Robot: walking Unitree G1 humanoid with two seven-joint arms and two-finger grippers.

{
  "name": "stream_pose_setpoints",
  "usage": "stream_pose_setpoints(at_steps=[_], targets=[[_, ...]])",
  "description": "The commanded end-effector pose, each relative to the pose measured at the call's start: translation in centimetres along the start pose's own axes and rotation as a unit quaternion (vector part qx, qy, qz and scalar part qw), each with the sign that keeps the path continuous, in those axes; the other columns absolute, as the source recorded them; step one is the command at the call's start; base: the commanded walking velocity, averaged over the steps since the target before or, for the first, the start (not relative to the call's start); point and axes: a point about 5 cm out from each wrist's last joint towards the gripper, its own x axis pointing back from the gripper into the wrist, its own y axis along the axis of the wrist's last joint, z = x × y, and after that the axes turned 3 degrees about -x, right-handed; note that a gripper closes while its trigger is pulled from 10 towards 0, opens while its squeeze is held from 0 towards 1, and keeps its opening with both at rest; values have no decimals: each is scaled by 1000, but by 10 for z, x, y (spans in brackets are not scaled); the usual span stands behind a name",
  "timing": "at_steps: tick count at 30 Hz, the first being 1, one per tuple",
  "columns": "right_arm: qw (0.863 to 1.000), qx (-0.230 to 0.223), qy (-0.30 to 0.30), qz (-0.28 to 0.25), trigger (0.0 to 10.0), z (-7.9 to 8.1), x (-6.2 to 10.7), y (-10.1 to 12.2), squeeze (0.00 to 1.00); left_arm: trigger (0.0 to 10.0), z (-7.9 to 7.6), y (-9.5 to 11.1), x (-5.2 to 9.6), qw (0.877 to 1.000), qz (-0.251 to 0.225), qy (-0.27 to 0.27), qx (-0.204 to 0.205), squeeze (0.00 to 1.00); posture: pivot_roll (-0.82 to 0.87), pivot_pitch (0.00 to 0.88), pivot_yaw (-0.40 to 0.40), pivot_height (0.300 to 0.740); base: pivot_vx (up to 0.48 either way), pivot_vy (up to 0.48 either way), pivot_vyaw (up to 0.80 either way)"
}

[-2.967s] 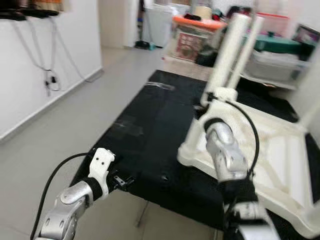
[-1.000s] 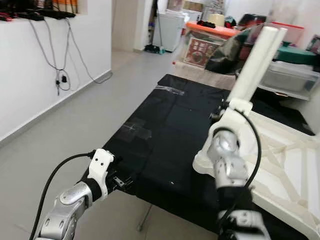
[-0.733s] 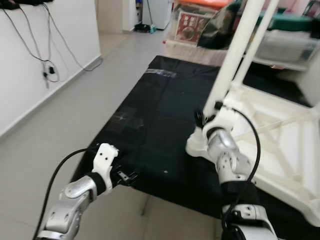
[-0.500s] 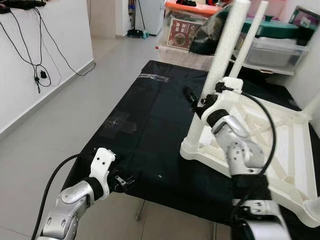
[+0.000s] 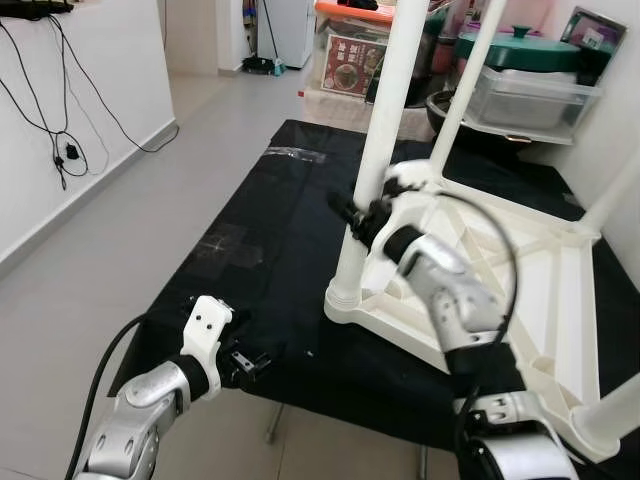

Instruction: Building children table

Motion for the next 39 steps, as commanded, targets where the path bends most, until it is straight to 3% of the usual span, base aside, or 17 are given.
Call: stream_pose_setpoints(at_steps=[1, 2, 3, 5, 8, 9, 17, 18, 21, 22, 23, 24, 25, 31, 33, 38, 39], targets=[[987, -15, -153, 34, 0, -36, 6, -16, 0, 10000, -3, -4, 0, 1000, 7, -4, 0, 0, 89, 0, -128, 740, 0, 0, 0], [960, -11, -276, 39, 0, -59, 23, -29, 0, 10000, -4, -4, 1, 1000, 7, -5, 1, 0, 89, 0, -130, 740, 0, 0, 0], [960, -11, -276, 39, 0, -59, 23, -29, 0, 10000, -4, -4, 1, 1000, 7, -5, 1, 0, 89, 0, -130, 740, 0, 0, 0], [923, -11, -377, 74, 0, -67, 56, -55, 0, 10000, -4, -5, 2, 1000, 8, -4, 3, 0, 79, 0, -117, 740, 0, 0, 0], [921, -15, -381, 82, 0, -59, 64, -60, 0, 10000, -5, -5, 2, 1000, 9, -7, 5, 0, 68, 0, -110, 740, 0, 0, 0], [935, -13, -342, 87, 10000, -41, 64, -56, 0, 10000, -6, -7, 2, 1000, 13, -14, 5, 0, 52, 0, -102, 740, 0, 0, 0], [957, -22, -289, 33, 10000, -34, 48, -29, 0, 10000, -4, -4, -2, 1000, 8, -17, 7, 0, 45, 0, -105, 740, 0, 0, 0], [967, -45, -253, -2, 10000, -31, 40, -14, 1000, 10000, -3, -4, -2, 1000, 9, -13, 6, 0, 46, 0, -107, 740, 0, 0, 0], [974, -35, -222, -10, 10000, -30, 31, -1, 1000, 10000, -3, -5, -2, 1000, 10, -12, 6, 0, 48, 0, -109, 740, 0, 0, 0], [981, -27, -189, -20, 10000, -29, 25, 7, 584, 10000, -3, -5, -2, 1000, 10, -13, 6, 0, 49, 0, -106, 740, 0, 0, 0], [987, -29, -157, -24, 10000, -27, 23, 15, 0, 10000, -3, -4, -2, 1000, 10, -13, 6, 0, 49, 0, -106, 740, 0, 0, 0], [987, -29, -157, -24, 10000, -27, 23, 15, 0, 10000, -3, -4, -2, 1000, 10, -13, 6, 0, 49, 0, -106, 740, 0, 0, 0], [996, -32, -74, -28, 10000, -21, 20, 27, 0, 10000, -4, -3, -2, 1000, 9, -14, 6, 0, 58, 0, -105, 740, 0, 0, 0], [999, -24, 22, -33, 10000, -15, 19, 32, 0, 10000, -4, -3, -1, 1000, 9, -14, 5, 0, 58, 0, -104, 740, 0, 0, 0], [987, 6, 163, -11, 10000, -4, 20, 22, 0, 10000, -1, -3, -3, 1000, 10, -13, 1, 0, 86, 0, -114, 740, 0, 0, 0], [953, 55, 295, 49, 10000, 24, 19, -16, 0, 10000, 0, 0, -4, 1000, 5, -11, -3, 0, 99, 0, -118, 740, 0, 0, 0], [939, 60, 332, 58, 9098, 34, 22, -23, 0, 10000, -1, 0, -4, 1000, 5, -12, -4, 0, 104, 0, -121, 740, 0, 0, 0]])
